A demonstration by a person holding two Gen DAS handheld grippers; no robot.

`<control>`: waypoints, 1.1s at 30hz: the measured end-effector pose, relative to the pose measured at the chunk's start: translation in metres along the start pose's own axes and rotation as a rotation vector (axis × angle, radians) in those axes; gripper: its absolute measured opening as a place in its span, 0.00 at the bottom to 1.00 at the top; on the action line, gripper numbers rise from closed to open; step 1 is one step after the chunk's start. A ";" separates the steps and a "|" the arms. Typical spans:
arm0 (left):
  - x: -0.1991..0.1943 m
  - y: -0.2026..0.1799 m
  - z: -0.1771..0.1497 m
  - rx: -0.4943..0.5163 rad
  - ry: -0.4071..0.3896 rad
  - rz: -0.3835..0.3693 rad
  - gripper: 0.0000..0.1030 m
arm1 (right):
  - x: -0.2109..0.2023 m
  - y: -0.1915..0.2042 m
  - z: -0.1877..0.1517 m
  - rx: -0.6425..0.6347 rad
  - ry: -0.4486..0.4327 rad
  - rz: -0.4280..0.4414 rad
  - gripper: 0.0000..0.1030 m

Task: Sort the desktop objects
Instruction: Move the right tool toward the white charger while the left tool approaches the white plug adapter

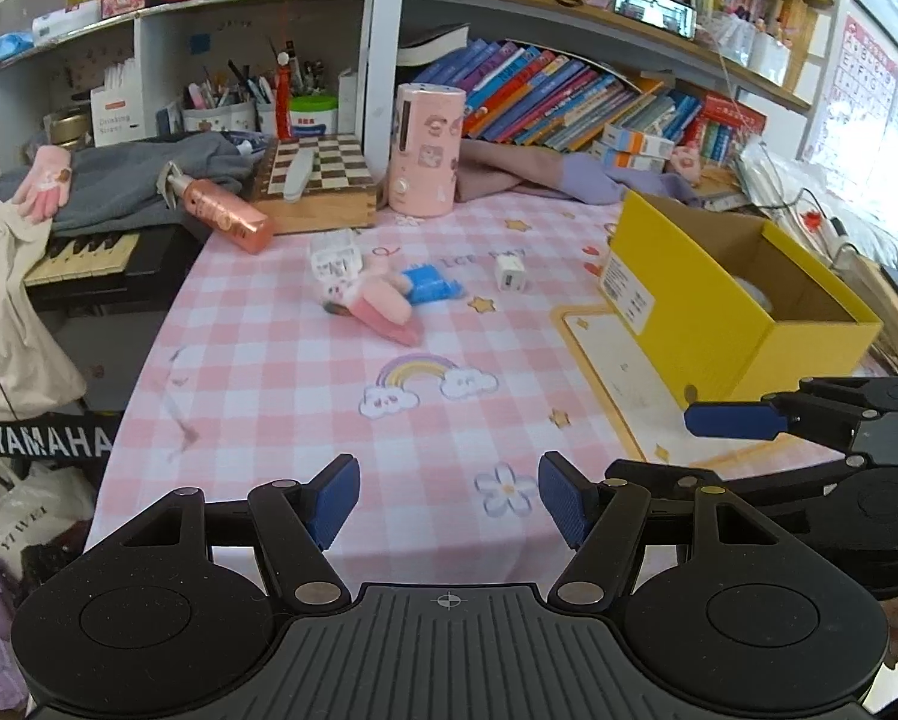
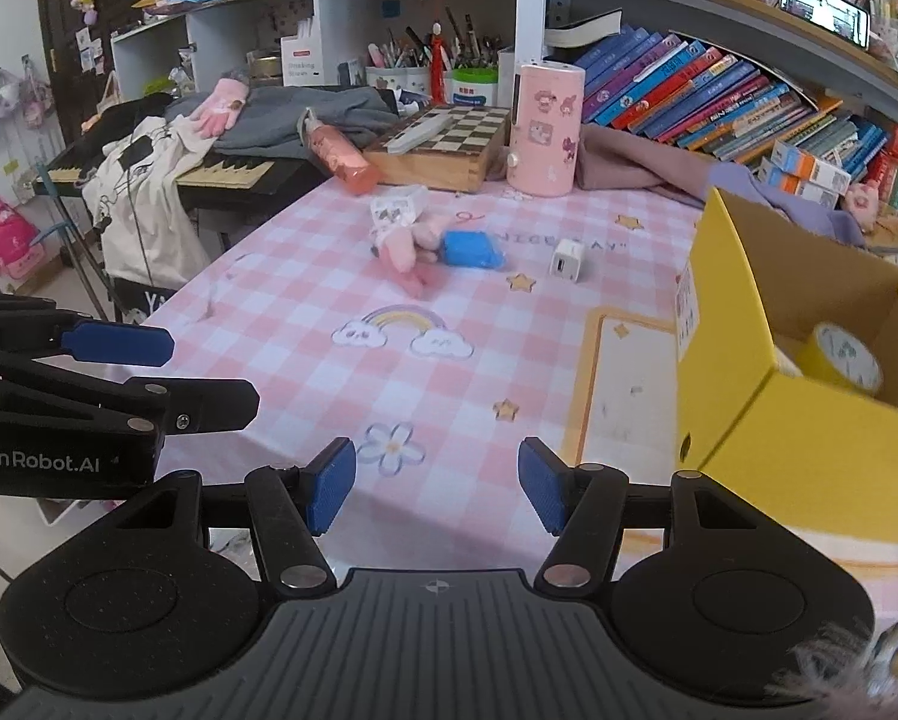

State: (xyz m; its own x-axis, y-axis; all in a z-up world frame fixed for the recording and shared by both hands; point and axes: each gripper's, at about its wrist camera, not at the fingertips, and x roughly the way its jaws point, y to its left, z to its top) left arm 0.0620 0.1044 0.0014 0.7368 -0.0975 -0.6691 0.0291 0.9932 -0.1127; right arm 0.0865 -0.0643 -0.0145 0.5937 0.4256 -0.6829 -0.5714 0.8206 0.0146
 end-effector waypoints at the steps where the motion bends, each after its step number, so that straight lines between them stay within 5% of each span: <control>1: 0.004 0.001 0.005 -0.002 -0.002 0.003 0.65 | 0.004 -0.003 0.003 -0.001 0.000 0.003 0.56; 33: 0.109 0.028 0.095 -0.065 0.017 0.097 0.65 | 0.124 -0.068 0.086 0.101 0.039 0.012 0.58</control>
State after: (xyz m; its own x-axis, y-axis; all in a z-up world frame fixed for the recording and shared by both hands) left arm 0.2079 0.1274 -0.0049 0.7221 -0.0027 -0.6917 -0.0860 0.9919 -0.0937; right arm 0.2475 -0.0347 -0.0378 0.5640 0.4218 -0.7099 -0.5168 0.8508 0.0950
